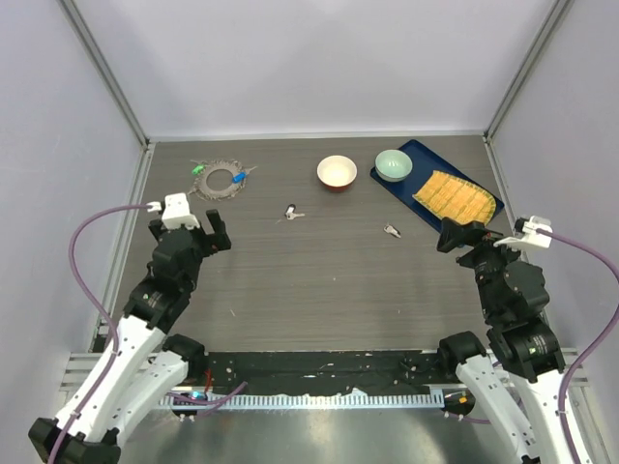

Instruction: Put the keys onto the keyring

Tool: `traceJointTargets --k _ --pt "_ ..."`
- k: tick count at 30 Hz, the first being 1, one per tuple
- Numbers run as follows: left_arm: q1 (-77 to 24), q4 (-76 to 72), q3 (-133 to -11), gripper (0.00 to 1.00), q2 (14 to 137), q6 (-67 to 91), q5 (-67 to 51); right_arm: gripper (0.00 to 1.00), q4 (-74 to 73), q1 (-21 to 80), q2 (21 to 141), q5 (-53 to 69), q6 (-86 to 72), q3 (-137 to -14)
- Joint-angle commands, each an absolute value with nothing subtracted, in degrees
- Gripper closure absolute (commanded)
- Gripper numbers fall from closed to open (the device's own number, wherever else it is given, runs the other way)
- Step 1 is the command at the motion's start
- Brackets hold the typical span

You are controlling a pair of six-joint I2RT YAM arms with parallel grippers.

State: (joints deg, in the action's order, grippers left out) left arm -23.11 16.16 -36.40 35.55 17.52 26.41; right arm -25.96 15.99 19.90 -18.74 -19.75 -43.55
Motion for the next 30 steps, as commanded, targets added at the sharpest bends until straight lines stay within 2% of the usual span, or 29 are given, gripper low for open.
traceJointTargets --k 1,4,9,14,19,22,26,29,30 --pt "-22.85 16.43 -42.27 0.0 43.38 20.47 25.84 0.0 -25.75 18.1 18.81 -24.95 -18.9 -42.37" --pt "-22.94 16.7 -45.96 0.0 50.16 24.34 26.37 0.0 -25.49 20.64 18.72 -28.12 -19.42 -40.96" --pt "-21.71 16.35 -53.69 0.0 70.72 29.09 28.04 0.0 -24.79 25.48 18.11 -30.58 -18.2 -40.87" --pt "-15.83 14.86 -63.34 0.0 87.16 31.29 26.81 0.0 -24.96 28.74 17.23 -32.08 -17.4 -40.69" --pt "-10.12 12.39 -70.47 0.13 101.23 32.08 24.09 0.0 -24.87 30.23 16.96 -32.17 -17.23 -40.52" --pt "-6.69 12.57 -75.49 0.29 108.07 32.34 20.68 0.0 -24.96 30.32 17.14 -32.34 -17.23 -40.34" --pt "-3.61 10.9 -79.27 0.37 113.72 32.17 16.19 0.0 -24.87 30.32 17.58 -32.34 -17.05 -40.34" --pt "-1.67 13.26 -84.27 0.46 118.89 32.87 10.58 0.0 -24.96 30.32 18.01 -32.17 -16.88 -40.34" --pt "-1.06 15.45 -85.68 0.46 119.96 33.57 10.11 0.0 -24.87 30.32 18.19 -31.91 -16.88 -40.34"
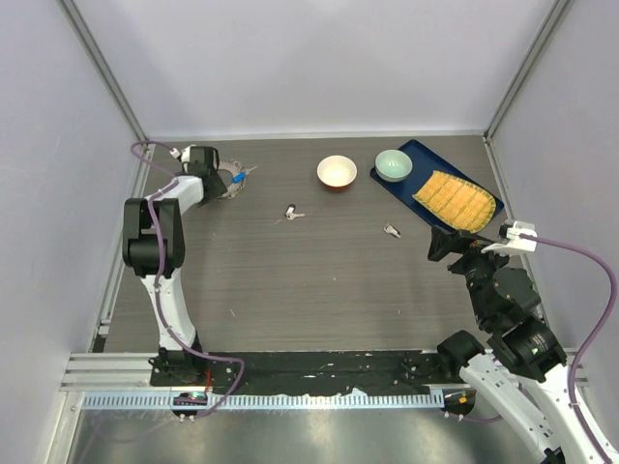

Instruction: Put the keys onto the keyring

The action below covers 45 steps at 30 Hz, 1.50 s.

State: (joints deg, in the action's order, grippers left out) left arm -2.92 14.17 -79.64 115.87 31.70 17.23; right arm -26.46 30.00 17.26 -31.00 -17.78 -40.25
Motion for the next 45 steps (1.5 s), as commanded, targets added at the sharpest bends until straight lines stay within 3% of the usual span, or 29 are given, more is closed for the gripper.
traceJointTargets --k 1,3,5,7,11,14,19,30,40,45 --pt "-0.88 16.25 -88.3 0.46 120.84 33.75 9.59 0.0 -24.96 30.32 18.45 -31.9 -16.87 -40.34" --pt "-0.53 18.01 -90.25 0.46 123.3 34.01 7.66 0.0 -24.96 30.32 19.07 -31.64 -16.61 -40.43" --pt "-0.44 19.07 -92.45 0.57 125.23 34.36 6.69 0.0 -24.96 30.32 19.42 -31.46 -16.61 -40.43" --pt "-0.44 20.47 -93.25 0.61 126.12 34.63 4.93 0.0 -24.96 30.24 19.51 -31.12 -16.61 -40.52" --pt "-0.35 21.97 -91.59 0.89 126.13 34.45 1.59 0.0 -24.87 30.32 19.51 -30.59 -16.7 -40.52" --pt "-0.44 23.03 -87.39 1.0 123.06 34.89 -1.56 0.0 -24.61 30.32 19.51 -29.63 -16.7 -40.52" --pt "-1.75 25.57 -75.61 1.0 110.17 35.51 -3.08 0.0 -24.43 30.24 19.07 -27.51 -16.53 -40.43" --pt "-9.74 35.85 -42.9 1.0 72.44 44.99 9.75 0.0 -23.64 31.03 18.81 -21.63 -16.7 -40.17" --pt "-41.98 40.51 -38.76 1.0 68.2 59.3 14.14 0.02 -23.91 31.03 22.32 -13.73 -16.52 -40.43" --pt "-55.27 34.02 -41.12 1.0 72.67 60.74 14.59 0.02 -23.91 31.03 26.45 -8.89 -16.17 -40.96"
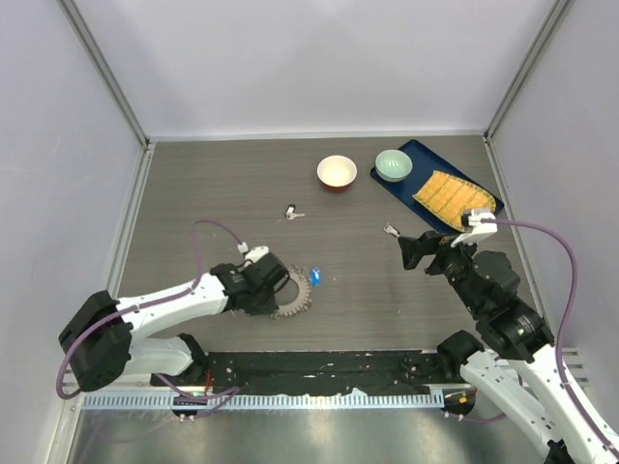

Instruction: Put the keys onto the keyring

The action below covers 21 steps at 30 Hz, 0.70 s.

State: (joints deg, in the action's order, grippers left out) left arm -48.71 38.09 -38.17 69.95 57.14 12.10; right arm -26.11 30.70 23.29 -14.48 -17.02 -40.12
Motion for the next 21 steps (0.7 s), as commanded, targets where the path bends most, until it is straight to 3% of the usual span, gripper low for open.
traceJointTargets --k 1,9,17,21 --pt "-56.33 33.32 -42.26 1.0 76.51 59.69 14.76 0.02 -23.91 31.03 28.2 -7.66 -16.0 -41.22" --pt "-63.36 28.66 -58.17 1.0 93.33 41.17 13.1 0.0 -23.47 31.03 35.06 -0.79 -16.08 -41.75" --pt "-62.76 31.11 -59.07 0.99 91.76 32.26 18.8 0.0 -21.8 31.03 37.7 0.34 -16.35 -40.43" --pt "-61.79 32.17 -57.04 0.89 90.8 30.06 21.44 0.01 -19.87 31.03 42.88 6.14 -16.52 -40.34"
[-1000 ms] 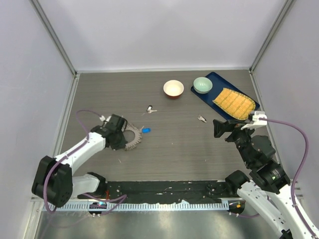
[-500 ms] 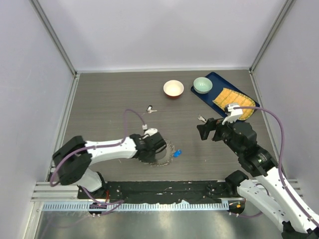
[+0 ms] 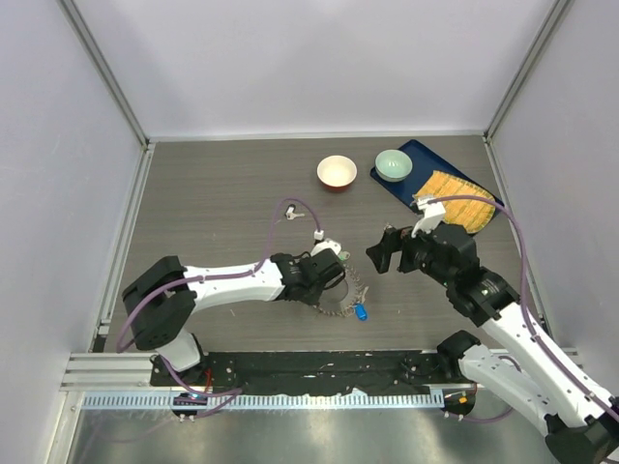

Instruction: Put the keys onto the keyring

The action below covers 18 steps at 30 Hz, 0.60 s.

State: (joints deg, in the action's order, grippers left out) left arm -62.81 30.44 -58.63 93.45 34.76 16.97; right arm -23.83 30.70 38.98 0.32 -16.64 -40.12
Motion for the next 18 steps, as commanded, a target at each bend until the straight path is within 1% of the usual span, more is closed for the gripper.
traceJointTargets --k 1,2,5,6,7,8,9,11,12,14,15,18 --pt "-61.61 31.82 -56.78 0.88 90.36 29.97 21.79 0.0 -18.73 31.11 44.8 7.2 -16.87 -40.34" --pt "-61.26 31.38 -56.52 0.86 89.74 29.88 21.88 0.01 -18.37 31.11 46.13 8.95 -16.96 -40.43" --pt "-60.47 28.75 -54.5 0.71 85.01 30.06 21.62 0.0 -16.79 31.37 50.53 11.59 -16.7 -40.69" --pt "-59.6 28.04 -53.45 0.6 83.51 29.88 21.53 0.02 -16.53 31.46 51.58 12.04 -16.44 -41.04" --pt "-59.15 27.34 -52.92 0.55 80.62 29.97 21.36 0.02 -16.18 32.07 52.9 12.21 -16.17 -41.22" --pt "-58.45 27.25 -52.48 0.52 79.2 30.06 20.84 0.03 -16.0 32.52 55.0 12.39 -15.56 -41.39" --pt "-56.62 27.33 -51.86 0.45 77.8 30.49 20.22 0.05 -15.74 32.87 56.41 12.74 -15.12 -42.01" --pt "-54.24 28.03 -51.24 0.41 73.33 31.11 18.3 0.07 -15.56 34.35 60.53 12.83 -13.72 -42.71" --pt "-51.71 28.47 -50.98 0.37 71.73 31.72 17.76 0.08 -15.56 35.15 61.86 12.66 -12.93 -43.58" --pt "-48.88 31.1 -51.59 0.33 67.79 32.08 16.88 0.09 -15.56 37.78 66.33 12.13 -10.3 -44.56" --pt "-47.65 33.64 -52.11 0.28 66.72 31.99 16.35 0.12 -15.64 38.66 67.84 11.87 -9.24 -45.6" --pt "-42.55 38.91 -55.01 0.2 63.73 30.33 15.47 0.14 -16.87 42.53 74.24 10.73 -4.33 -48.15"
